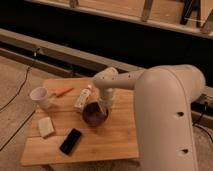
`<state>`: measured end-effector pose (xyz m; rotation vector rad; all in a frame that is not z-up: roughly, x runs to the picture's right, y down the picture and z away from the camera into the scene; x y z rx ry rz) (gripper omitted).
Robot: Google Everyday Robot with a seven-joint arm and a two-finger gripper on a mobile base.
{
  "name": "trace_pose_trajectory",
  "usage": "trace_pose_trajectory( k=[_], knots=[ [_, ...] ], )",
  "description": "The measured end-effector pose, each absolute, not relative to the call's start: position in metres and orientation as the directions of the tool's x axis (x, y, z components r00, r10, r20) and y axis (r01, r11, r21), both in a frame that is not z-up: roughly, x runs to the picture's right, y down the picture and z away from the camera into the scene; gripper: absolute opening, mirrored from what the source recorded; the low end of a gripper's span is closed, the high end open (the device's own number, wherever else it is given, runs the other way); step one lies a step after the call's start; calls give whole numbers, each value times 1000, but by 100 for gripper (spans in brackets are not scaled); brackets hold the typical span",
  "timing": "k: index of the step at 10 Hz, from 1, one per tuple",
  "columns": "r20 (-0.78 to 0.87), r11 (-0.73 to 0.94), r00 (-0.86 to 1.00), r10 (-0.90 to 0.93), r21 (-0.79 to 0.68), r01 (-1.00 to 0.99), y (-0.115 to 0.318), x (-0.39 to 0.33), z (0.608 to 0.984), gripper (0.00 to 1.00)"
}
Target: Drag the ceramic bowl in a circle
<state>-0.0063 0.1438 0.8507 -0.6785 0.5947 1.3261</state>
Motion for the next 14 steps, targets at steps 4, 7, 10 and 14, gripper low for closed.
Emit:
trace_pose_trajectory(
  k=[4,7,10,14],
  knots=[
    [-680,191,257,686,-173,-966,98,-48,859,0],
    [-670,231,299,679,-192,-954,82,-60,872,0],
    [-671,258,320,669,-194,-947,68,-69,894,0],
    [-647,239,264,715,-129,-962,7,-43,914,0]
  ],
)
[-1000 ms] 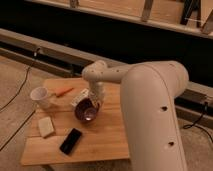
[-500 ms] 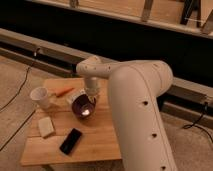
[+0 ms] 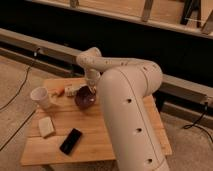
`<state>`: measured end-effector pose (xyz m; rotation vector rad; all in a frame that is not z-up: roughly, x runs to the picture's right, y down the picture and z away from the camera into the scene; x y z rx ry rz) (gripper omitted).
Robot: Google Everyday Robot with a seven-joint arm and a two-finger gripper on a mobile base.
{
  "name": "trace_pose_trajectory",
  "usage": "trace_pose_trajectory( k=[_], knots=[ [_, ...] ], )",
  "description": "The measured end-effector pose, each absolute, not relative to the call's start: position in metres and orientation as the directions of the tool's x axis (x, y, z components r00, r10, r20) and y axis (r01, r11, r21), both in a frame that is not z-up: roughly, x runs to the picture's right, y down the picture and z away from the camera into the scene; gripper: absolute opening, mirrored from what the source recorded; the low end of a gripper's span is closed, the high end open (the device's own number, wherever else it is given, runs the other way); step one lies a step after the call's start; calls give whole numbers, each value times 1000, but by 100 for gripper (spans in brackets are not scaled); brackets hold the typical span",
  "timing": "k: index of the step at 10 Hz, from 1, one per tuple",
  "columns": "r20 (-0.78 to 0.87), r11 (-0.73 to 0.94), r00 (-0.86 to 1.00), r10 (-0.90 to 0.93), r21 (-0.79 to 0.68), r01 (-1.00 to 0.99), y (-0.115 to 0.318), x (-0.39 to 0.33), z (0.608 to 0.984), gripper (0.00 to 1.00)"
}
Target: Drag the ceramic bowl in a circle
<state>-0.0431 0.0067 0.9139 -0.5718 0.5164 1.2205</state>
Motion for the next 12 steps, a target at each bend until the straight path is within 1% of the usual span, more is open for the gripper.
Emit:
trace_pose_trajectory(
  k=[3,6,8,9,10,12],
  knots=[
    [-671,204,198,714,-71,-976,-4,-3,932,0],
    [-698,154,133,703,-34,-988,10,35,957,0],
    [-702,120,82,708,4,-993,11,68,963,0],
    [-702,107,56,710,29,-994,10,86,961,0],
    [-709,102,19,705,75,-992,11,119,952,0],
    [-724,112,-20,689,134,-985,17,159,932,0]
  ],
)
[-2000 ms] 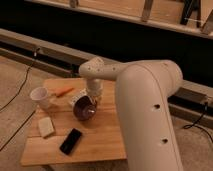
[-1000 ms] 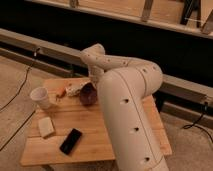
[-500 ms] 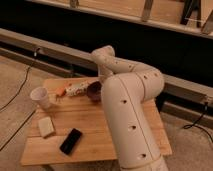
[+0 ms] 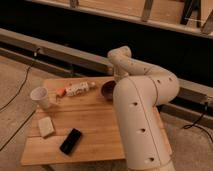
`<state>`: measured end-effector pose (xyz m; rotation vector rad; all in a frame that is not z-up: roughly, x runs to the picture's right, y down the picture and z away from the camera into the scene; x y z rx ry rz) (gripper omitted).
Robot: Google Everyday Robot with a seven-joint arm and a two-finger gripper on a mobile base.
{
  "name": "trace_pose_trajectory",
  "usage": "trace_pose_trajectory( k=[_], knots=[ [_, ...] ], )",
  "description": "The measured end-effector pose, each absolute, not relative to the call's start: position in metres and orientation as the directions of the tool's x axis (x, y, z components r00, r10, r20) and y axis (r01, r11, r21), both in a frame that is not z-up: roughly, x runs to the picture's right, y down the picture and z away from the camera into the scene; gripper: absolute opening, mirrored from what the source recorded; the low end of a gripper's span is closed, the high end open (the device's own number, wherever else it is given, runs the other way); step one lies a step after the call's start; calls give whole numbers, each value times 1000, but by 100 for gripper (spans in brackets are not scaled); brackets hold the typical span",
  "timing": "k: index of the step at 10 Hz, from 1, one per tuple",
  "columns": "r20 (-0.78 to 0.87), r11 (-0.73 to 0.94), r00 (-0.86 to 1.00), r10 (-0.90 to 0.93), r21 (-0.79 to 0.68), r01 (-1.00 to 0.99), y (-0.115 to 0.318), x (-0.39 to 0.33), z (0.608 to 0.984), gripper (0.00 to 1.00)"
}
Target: Drag the ceramic bowl in a circle
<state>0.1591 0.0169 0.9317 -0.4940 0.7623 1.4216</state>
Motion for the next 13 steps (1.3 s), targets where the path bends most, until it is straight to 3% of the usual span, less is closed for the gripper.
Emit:
trace_pose_trajectory(
  k=[5,13],
  knots=[
    [-797,201,-46,603,208,-957,64,209,882,0],
    [-920,428,142,366,30,-903,154,182,816,0]
  ],
)
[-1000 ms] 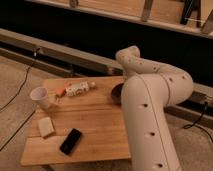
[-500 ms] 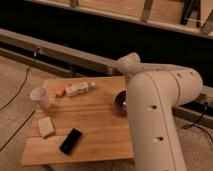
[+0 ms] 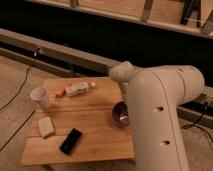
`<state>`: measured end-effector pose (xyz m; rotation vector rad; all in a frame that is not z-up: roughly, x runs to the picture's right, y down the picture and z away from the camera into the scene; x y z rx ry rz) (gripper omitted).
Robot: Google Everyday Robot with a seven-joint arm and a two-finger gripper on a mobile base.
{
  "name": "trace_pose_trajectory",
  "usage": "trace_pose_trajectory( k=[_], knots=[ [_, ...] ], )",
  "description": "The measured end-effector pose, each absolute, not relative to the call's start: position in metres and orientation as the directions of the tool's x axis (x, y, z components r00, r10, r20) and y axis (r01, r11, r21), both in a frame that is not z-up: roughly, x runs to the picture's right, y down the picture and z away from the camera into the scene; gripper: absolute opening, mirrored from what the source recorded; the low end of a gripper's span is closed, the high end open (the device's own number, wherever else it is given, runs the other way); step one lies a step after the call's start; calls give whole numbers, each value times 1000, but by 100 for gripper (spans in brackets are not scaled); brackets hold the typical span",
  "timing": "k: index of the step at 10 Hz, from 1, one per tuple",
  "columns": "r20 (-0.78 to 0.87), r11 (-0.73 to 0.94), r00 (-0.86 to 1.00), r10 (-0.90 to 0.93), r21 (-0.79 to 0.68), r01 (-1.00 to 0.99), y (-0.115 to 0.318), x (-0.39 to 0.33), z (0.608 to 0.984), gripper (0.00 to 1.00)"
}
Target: Drag the ceramic bowl in a circle
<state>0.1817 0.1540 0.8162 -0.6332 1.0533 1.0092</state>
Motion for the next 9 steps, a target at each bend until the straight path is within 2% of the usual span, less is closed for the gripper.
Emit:
trace_pose_trajectory(
  k=[2,4,9],
  knots=[
    [-933,489,195,303,-24,-872,167,177,798,0],
    [-924,525,268,271,-91,-846,174,150,795,0],
    [-814,566,535,227,-337,-752,193,7,817,0]
  ],
)
